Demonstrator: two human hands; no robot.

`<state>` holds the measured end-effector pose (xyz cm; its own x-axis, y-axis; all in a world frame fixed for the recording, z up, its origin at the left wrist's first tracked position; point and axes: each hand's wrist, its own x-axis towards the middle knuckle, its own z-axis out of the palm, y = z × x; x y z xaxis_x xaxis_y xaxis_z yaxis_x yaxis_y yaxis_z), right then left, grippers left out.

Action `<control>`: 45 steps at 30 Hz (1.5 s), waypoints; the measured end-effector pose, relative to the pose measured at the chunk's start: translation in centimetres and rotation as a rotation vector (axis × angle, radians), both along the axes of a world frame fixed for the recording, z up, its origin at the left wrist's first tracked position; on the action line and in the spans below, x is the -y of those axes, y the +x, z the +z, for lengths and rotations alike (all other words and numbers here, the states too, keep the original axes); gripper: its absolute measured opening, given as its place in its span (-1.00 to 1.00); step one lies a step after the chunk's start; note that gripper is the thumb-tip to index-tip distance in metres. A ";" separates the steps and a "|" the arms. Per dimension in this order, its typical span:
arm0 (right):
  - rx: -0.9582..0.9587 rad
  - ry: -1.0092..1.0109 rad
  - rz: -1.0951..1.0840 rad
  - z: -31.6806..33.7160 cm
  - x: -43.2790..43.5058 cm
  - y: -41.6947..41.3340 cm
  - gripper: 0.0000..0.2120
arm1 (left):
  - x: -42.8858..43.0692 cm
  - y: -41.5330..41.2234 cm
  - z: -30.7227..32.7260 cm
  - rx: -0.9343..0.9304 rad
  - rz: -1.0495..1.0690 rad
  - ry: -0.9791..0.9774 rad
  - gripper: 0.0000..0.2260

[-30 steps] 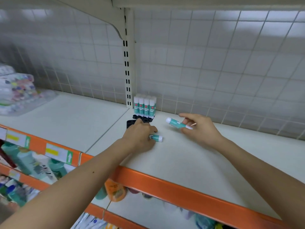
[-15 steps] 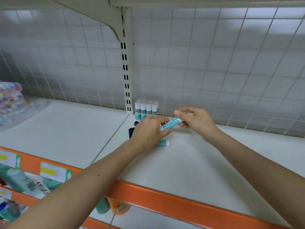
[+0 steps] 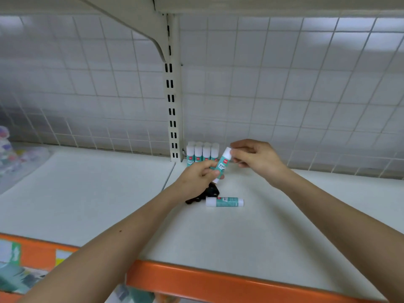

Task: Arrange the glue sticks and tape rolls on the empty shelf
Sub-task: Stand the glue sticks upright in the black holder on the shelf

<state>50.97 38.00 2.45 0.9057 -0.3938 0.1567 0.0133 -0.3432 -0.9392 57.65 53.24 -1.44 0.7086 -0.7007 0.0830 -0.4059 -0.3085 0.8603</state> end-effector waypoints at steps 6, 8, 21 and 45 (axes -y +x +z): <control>0.017 -0.048 -0.068 -0.2 -1.7 1.6 -0.93 | -1.8 1.3 -0.1 0.112 0.075 0.080 -0.78; 0.028 -0.100 -0.103 -0.5 -2.3 2.3 -0.95 | -2.7 1.8 -0.3 0.250 0.099 0.140 -0.78; 0.058 -0.392 -0.190 -1.7 -6.1 5.7 -0.82 | -7.4 5.9 -2.5 0.533 0.068 0.407 -0.52; 0.061 -0.632 -0.090 -2.3 -7.7 6.9 -0.84 | -6.3 9.3 -0.7 0.220 -0.183 0.090 -0.41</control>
